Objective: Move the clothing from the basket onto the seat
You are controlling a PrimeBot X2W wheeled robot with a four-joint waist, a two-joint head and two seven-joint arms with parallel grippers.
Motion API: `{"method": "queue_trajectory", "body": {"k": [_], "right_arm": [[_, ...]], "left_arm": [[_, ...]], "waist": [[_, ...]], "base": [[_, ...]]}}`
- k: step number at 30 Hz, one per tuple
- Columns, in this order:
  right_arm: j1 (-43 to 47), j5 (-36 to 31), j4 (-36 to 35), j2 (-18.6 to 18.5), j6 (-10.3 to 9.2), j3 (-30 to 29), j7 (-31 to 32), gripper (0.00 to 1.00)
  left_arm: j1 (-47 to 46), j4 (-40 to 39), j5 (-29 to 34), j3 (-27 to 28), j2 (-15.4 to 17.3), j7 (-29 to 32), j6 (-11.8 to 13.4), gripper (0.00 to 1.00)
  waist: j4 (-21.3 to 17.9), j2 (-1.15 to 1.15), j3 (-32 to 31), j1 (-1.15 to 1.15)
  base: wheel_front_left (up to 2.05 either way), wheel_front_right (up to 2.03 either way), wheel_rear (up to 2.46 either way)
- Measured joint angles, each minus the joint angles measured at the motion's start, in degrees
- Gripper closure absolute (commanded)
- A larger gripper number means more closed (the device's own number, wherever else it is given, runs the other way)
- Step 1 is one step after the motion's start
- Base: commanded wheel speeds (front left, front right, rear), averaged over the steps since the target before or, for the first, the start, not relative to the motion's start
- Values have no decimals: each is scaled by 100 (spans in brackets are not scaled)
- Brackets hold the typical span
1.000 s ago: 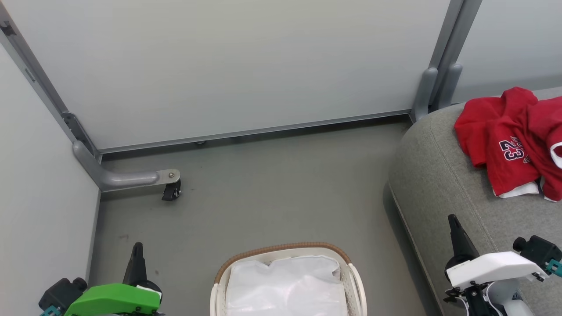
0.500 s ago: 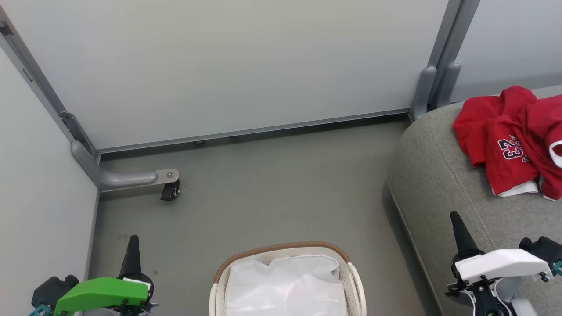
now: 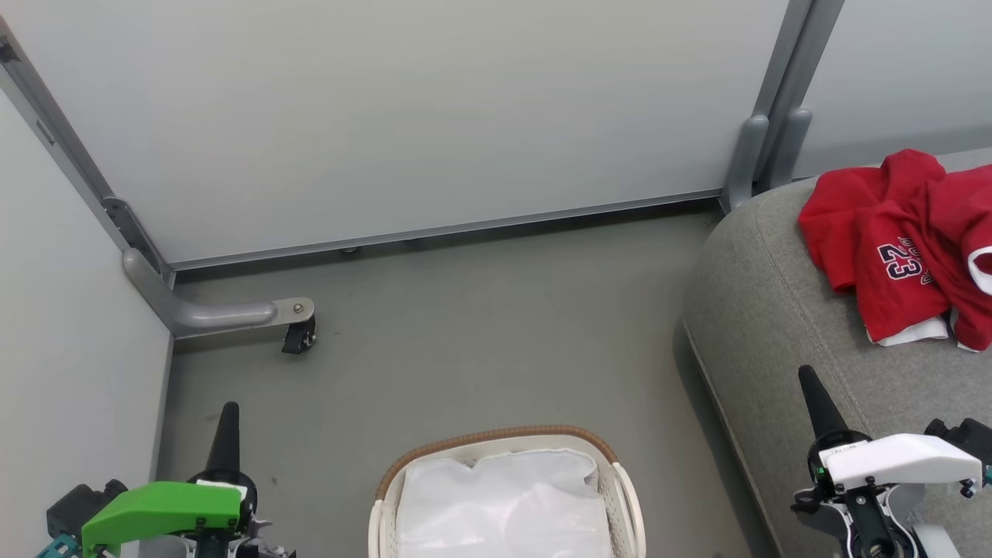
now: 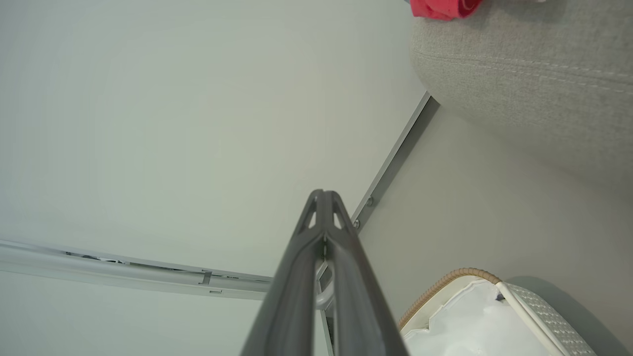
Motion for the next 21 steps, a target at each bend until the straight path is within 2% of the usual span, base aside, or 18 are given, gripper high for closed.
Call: {"method": "queue_trajectory", "body": {"k": [21], "right_arm": [[-15, 1062, -92, -10, 0, -86, 258, 100]], "left_arm": [[-135, -87, -883, 174, 1, 254, -90, 100]], "waist": [[-32, 0, 22, 0]], "base": [[0, 0, 0]]}}
